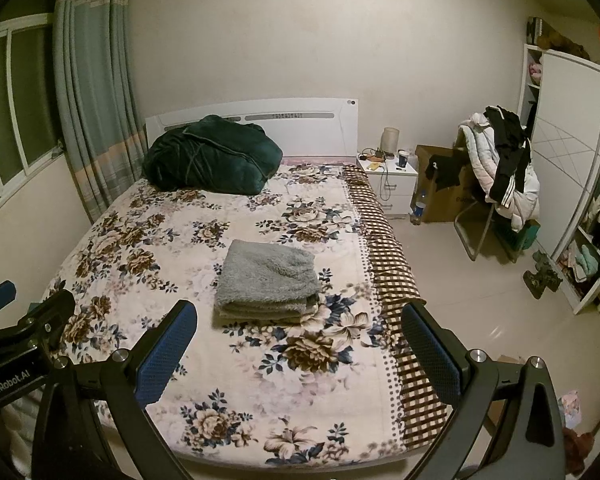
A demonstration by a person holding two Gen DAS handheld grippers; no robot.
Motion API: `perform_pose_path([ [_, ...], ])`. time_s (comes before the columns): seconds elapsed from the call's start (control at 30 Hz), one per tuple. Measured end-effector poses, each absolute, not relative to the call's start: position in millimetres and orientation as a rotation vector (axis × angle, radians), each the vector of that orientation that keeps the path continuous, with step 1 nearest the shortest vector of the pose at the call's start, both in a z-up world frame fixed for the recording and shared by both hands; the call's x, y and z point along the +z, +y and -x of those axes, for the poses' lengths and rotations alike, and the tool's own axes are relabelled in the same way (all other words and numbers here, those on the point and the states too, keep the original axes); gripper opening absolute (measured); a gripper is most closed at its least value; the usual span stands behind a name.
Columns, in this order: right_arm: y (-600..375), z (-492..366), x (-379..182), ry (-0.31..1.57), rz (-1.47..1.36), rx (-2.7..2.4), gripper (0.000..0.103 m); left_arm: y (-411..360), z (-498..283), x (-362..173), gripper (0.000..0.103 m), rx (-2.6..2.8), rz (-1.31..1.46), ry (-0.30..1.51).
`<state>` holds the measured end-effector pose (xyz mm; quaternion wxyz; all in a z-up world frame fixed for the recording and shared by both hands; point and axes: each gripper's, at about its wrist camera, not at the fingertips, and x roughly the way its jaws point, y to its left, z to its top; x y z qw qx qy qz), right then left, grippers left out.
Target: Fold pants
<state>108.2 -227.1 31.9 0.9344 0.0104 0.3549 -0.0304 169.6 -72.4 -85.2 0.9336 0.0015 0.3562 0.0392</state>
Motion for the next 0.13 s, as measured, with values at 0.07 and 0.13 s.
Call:
perform_pose_path([
  [0.07,-226.4,-108.5,31.9,0.725,-0.021,-0.063,0.103,-71.6,-170.0,-86.0,0.103,0.080,-0.005,0.726],
  [0.13,-226.6,-108.0,31.3,0.725,-0.023,-0.063,0.103,-71.2,-168.4,-84.4,0.103,0.081,0.000,0.724],
])
